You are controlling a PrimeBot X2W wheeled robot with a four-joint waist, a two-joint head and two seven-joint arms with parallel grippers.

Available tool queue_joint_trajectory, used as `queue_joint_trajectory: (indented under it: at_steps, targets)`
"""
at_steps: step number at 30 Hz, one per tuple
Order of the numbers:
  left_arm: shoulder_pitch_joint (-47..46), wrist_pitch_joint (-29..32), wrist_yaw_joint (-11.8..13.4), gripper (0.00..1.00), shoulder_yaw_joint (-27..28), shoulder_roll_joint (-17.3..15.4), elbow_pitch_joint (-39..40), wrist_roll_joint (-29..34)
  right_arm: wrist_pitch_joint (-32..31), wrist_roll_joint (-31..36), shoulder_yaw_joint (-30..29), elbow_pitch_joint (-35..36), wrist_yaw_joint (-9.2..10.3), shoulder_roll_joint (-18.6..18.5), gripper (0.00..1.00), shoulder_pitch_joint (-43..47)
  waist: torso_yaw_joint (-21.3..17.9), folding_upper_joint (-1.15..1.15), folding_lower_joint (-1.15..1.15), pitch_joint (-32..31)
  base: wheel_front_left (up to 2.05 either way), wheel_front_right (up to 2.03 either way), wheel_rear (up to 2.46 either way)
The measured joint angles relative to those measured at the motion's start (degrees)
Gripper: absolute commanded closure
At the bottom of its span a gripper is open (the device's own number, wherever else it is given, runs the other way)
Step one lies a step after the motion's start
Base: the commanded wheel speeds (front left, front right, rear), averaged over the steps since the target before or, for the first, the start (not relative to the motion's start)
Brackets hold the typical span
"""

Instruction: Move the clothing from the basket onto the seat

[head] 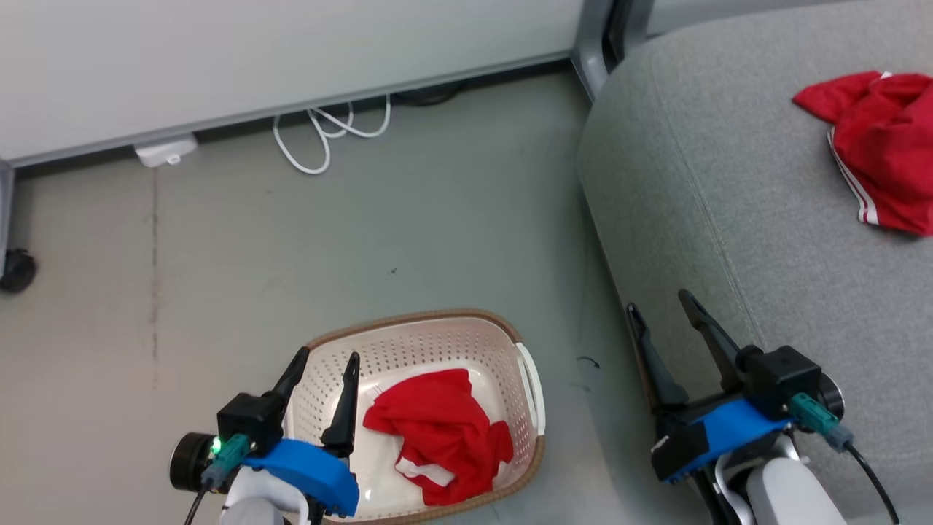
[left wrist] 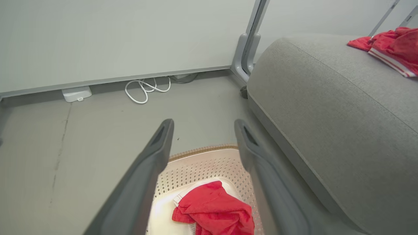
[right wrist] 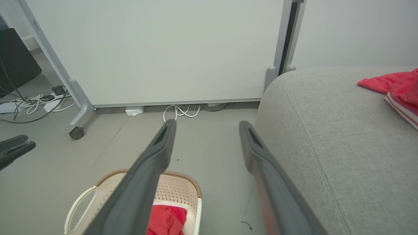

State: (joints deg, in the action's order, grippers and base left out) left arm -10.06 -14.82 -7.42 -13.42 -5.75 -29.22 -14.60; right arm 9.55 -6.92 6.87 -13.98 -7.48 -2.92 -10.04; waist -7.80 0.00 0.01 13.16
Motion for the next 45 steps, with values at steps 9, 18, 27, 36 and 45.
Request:
queue_joint_trajectory:
  at_steps: [9,18,27,36,45]
  targets:
    - [-11.4,3.8,0.0,0.0,-6.4,-2.9,-11.5,-1.7,3.1,-3.8,4.6,-1.9,0.0,0.0,0.0,-7.1,-5.4,0.0,0.0,10.9,0.0,0.0,0.0]
    - [-21.2,11.1,0.0,0.0,-7.3,-4.1,-22.5,-3.7,4.9,-5.9,6.2,-2.9,0.0,0.0,0.0,-11.4,-9.7,0.0,0.01,22.3,0.0,0.0,0.0]
    - [-27.4,15.3,0.0,0.0,-11.2,-2.2,-27.9,-4.4,5.4,-7.2,7.4,-2.5,0.0,0.0,0.0,-13.3,-11.7,0.0,0.01,31.0,0.0,0.0,0.0]
    - [-31.6,15.6,0.0,0.0,-17.1,-3.0,-30.1,-5.1,5.5,-8.1,7.9,-0.1,0.0,0.0,0.0,-14.2,-12.5,0.0,0.0,35.2,0.0,0.0,0.0]
    - [-35.6,15.2,0.8,0.0,-22.5,-5.0,-34.3,0.2,5.5,-9.7,9.3,0.4,0.0,0.0,0.0,-14.3,-13.5,0.0,0.0,37.5,0.0,0.0,0.0]
